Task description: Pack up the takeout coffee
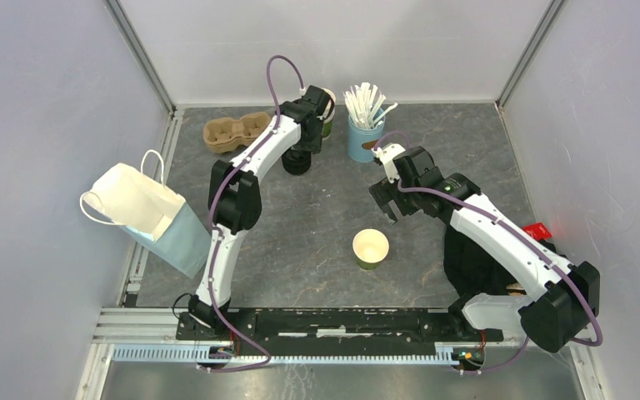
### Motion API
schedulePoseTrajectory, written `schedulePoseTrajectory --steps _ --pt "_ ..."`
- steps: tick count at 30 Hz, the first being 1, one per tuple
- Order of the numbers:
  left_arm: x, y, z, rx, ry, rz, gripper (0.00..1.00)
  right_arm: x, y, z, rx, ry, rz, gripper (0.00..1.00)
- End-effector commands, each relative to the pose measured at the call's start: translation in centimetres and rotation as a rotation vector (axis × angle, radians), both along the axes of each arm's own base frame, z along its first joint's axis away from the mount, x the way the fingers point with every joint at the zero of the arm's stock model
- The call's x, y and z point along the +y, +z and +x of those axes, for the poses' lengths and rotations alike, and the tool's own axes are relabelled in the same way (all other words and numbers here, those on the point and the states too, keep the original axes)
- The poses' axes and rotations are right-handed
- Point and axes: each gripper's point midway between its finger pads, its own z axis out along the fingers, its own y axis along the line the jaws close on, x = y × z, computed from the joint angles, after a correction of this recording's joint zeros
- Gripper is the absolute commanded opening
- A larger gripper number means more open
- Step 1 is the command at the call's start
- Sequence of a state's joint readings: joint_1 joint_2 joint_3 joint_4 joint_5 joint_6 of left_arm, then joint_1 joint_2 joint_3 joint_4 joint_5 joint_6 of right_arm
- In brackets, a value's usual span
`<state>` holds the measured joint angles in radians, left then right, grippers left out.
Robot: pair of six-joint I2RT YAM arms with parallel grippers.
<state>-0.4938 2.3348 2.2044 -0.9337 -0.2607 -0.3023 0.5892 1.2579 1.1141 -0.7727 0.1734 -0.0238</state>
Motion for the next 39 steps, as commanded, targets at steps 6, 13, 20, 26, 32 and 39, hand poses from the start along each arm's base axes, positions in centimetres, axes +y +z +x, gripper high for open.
schedulePoseTrajectory --steps 6,13,20,26,32,39 --pt "-0.4 1.0 1.1 -0.036 -0.043 0.004 0.41 0.6 0.6 0.3 -0.029 0.011 0.029 0.98" --pt "-0.7 0.4 1.1 -0.024 -0.046 -0.005 0.39 0.6 0.5 0.3 -0.026 0.011 0.028 0.98" --pt "-0.8 0.2 1.1 -0.02 -0.047 -0.009 0.37 0.7 0.5 0.3 -0.026 0.012 0.029 0.98" --pt "-0.8 0.5 1.2 -0.025 -0.048 -0.013 0.3 0.7 0.5 0.3 -0.025 0.013 0.028 0.98" --pt "-1.0 0.9 1.1 -0.029 -0.053 -0.023 0.21 0.7 0.5 0.3 -0.026 0.013 0.028 0.98" --pt "-1.1 1.5 1.1 -0.04 -0.051 -0.032 0.17 0.7 0.5 0.3 -0.025 0.011 0.028 0.98"
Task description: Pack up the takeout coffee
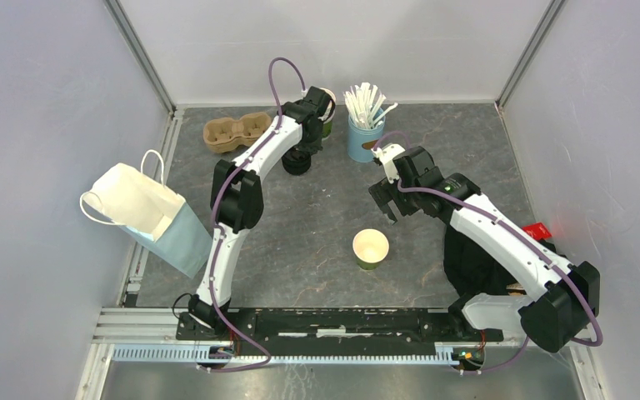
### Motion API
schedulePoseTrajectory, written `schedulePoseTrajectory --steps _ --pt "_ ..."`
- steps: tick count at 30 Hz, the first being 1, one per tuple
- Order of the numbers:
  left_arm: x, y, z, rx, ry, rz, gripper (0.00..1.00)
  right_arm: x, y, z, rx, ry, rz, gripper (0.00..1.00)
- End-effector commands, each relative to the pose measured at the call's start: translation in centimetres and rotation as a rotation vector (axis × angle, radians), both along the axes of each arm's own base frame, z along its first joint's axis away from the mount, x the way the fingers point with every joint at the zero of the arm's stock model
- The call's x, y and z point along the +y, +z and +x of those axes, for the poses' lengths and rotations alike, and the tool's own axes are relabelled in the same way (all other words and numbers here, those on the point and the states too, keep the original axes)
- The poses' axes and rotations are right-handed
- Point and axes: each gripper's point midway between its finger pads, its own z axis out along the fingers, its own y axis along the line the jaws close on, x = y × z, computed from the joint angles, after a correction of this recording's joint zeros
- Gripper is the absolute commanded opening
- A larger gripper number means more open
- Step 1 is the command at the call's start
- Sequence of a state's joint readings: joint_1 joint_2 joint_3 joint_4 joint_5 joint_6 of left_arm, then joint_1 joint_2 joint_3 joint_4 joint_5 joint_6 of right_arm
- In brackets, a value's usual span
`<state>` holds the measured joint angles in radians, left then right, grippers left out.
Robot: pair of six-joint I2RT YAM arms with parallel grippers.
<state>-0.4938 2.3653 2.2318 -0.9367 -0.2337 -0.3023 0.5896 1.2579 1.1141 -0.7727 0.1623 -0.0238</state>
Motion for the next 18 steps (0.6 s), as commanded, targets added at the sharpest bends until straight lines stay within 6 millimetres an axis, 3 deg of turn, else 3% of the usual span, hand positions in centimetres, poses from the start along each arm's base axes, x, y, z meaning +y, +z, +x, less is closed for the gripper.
schedulePoseTrajectory --steps 1,12,16,18 --pt "-0.5 2.5 0.9 -0.059 -0.036 -0.018 0.17 0.5 0.5 0.4 -0.031 0.005 0.022 0.98" --pt "-0.2 3.7 0.9 -0.078 -0.029 -0.017 0.18 0.6 0.6 0.3 -0.035 0.007 0.025 0.98" --pt "-0.5 2.6 0.7 -0.048 -0.039 -0.021 0.32 0.5 0.6 0.3 -0.035 0.006 0.025 0.98" --pt "-0.6 2.3 0.7 -0.036 -0.041 -0.021 0.34 0.5 0.6 0.3 -0.036 0.007 0.021 0.98"
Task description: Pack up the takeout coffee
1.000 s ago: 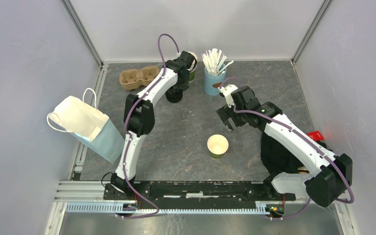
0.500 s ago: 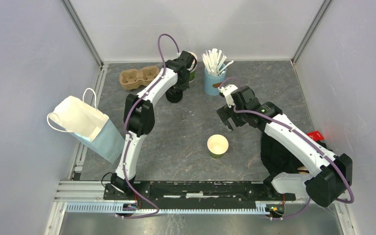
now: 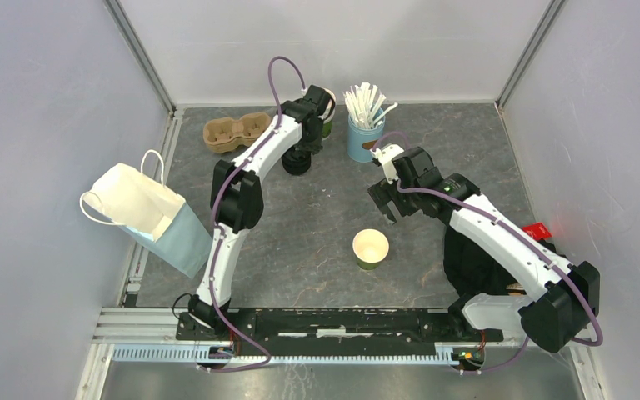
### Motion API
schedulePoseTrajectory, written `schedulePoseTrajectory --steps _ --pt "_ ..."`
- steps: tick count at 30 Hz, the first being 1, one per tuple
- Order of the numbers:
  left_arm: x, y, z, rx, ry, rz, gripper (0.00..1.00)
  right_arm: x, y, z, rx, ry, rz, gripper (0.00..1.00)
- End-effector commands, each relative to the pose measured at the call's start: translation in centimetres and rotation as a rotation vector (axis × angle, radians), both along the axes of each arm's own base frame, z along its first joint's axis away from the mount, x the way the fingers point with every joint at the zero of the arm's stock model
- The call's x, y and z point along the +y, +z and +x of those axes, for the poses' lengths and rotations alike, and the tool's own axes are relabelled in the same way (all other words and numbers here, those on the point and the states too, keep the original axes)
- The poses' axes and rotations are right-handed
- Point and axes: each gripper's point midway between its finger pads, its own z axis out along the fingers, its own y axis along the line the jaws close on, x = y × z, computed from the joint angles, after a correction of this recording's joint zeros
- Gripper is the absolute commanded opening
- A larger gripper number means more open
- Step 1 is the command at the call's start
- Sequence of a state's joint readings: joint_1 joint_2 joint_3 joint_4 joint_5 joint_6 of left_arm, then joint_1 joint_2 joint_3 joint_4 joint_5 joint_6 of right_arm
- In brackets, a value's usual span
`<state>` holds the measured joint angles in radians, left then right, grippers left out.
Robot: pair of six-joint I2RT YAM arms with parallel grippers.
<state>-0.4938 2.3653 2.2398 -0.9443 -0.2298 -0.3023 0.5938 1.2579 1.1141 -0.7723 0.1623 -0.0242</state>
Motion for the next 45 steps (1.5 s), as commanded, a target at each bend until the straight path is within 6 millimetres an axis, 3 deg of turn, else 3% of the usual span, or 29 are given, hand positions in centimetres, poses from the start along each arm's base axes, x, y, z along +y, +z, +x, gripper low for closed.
schedulePoseTrajectory --steps 1,15,22,30,45 --pt "-0.6 1.7 0.7 -0.03 -0.042 -0.014 0.34 0.4 0.7 0.4 -0.037 0.003 0.022 0.98" --pt "-0.3 0.0 0.6 -0.001 -0.042 0.009 0.34 0.4 0.8 0.4 -0.044 0.003 0.017 0.98" --pt "-0.4 0.7 0.8 -0.018 -0.038 0.005 0.26 0.4 0.7 0.4 -0.043 0.003 0.014 0.98" --pt "-0.8 1.2 0.9 -0.019 -0.04 -0.028 0.26 0.5 0.6 0.4 -0.038 0.005 0.015 0.98" --pt "-0.3 1.0 0.9 -0.016 -0.037 -0.015 0.16 0.6 0.5 0.4 -0.031 0.009 0.016 0.98"
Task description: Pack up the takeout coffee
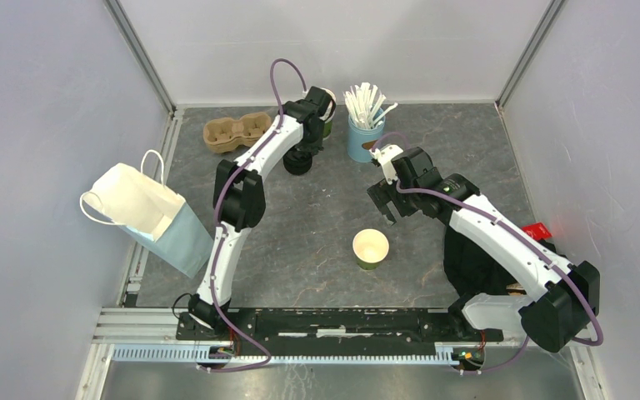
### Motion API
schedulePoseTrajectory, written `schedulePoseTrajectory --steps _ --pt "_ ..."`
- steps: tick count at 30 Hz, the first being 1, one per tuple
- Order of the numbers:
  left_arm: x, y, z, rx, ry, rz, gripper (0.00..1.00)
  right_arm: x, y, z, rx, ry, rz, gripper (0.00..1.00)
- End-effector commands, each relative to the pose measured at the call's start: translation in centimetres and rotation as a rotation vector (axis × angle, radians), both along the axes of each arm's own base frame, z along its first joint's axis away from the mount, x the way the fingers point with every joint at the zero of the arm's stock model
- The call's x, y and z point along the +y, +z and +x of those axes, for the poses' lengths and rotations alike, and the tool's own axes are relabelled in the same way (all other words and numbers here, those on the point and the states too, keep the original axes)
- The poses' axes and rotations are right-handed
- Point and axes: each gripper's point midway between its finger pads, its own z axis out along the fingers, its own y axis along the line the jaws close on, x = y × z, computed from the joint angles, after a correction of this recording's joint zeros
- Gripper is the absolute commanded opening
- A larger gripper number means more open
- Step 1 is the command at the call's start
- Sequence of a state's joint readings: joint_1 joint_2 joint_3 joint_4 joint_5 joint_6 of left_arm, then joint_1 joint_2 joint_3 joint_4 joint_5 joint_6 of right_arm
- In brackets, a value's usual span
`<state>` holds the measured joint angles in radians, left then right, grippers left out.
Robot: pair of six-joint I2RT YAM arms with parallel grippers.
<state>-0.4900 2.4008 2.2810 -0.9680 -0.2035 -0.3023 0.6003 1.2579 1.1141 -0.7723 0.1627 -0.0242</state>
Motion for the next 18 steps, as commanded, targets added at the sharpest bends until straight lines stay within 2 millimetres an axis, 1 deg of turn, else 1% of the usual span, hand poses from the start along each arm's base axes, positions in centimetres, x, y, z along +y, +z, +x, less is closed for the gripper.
schedulePoseTrajectory --steps 1,4,6,9,14,18 --pt "0.0 2.0 0.9 -0.049 -0.027 -0.006 0.14 0.4 0.5 0.5 -0.031 0.003 0.016 0.98" --pt "0.0 3.6 1.0 -0.078 -0.02 -0.023 0.13 0.4 0.5 0.5 -0.032 0.003 0.016 0.98" --pt "0.0 5.2 1.1 -0.107 -0.012 -0.043 0.13 0.4 0.5 0.5 -0.031 0.001 0.015 0.98" --pt "0.4 6.5 1.3 -0.134 0.002 -0.064 0.13 0.5 0.5 0.6 -0.03 0.002 0.013 0.98" --pt "1.0 6.8 1.5 -0.143 0.02 -0.09 0.12 0.6 0.6 0.6 -0.031 0.004 0.019 0.98" --pt "0.8 7.3 1.5 -0.147 0.022 -0.124 0.12 0.5 0.5 0.6 -0.03 0.003 0.017 0.98"
